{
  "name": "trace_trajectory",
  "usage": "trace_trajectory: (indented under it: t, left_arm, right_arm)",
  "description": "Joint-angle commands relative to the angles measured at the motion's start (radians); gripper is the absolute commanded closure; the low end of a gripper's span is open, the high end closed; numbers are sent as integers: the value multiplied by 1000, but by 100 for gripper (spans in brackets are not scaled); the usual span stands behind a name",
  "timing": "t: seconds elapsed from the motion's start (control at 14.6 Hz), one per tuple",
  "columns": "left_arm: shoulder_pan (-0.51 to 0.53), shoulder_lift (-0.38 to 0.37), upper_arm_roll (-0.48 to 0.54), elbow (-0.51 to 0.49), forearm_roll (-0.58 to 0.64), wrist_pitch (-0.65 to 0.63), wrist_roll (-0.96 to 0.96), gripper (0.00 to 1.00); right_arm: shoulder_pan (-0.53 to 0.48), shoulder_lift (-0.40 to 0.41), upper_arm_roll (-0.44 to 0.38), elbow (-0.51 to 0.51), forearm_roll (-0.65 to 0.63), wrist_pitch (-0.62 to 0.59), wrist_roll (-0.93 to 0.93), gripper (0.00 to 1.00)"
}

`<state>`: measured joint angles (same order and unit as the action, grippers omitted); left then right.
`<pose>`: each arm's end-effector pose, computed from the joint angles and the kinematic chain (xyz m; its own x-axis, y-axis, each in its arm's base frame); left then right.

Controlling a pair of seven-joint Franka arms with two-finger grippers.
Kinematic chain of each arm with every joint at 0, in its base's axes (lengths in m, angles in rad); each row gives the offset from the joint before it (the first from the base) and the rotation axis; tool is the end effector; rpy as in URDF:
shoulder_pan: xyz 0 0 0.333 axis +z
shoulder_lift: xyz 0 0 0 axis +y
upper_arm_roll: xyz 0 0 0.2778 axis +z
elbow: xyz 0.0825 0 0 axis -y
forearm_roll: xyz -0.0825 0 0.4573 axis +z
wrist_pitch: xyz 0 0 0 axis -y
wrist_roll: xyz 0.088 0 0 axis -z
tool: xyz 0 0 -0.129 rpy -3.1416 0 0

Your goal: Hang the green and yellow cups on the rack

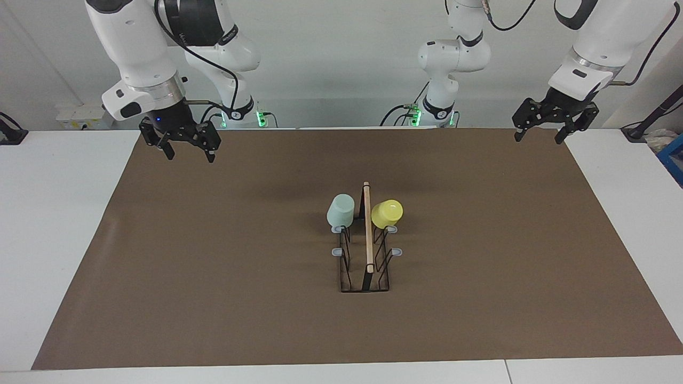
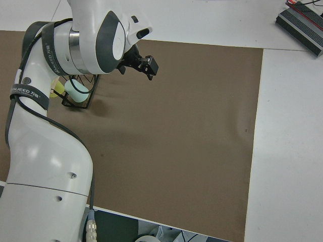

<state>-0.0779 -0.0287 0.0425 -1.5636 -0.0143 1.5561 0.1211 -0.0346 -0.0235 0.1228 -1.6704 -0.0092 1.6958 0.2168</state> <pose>0.6188 -0.0235 0.5848 0.9875 -0.1560 0.0229 -0.1564 -0.9876 0.0128 0.6300 0.0552 0.5355 0.9906 -0.1271 0.0501 -0.1273 -0.9919 0.0013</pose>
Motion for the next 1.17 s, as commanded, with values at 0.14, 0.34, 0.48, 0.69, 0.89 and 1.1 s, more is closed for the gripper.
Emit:
trace_trajectory:
  t: [0.14, 0.34, 0.48, 0.69, 0.89, 1.1]
  left_arm:
    - [-5, -11, 5, -9, -3, 2, 6, 0]
    - [-8, -11, 5, -9, -3, 1, 8, 0]
    - [-13, -13, 5, -12, -1, -4, 9, 0]
    - [-14, -16, 7, -21, -1, -10, 32, 0]
    - [-14, -22, 7, -26, -1, -7, 41, 0]
    - [-16, -20, 7, -26, -1, -4, 40, 0]
  right_arm:
    - [-7, 10, 5, 18, 17, 2, -1, 0]
    - [-7, 17, 5, 53, 14, -39, -1, 0]
    - [-8, 23, 0, 64, 14, -67, -1, 0]
    - [-7, 25, -2, 84, 12, -122, -1, 0]
    - [-7, 23, -2, 86, 8, -137, -1, 0]
    - [-7, 23, -5, 86, 11, -137, -1, 0]
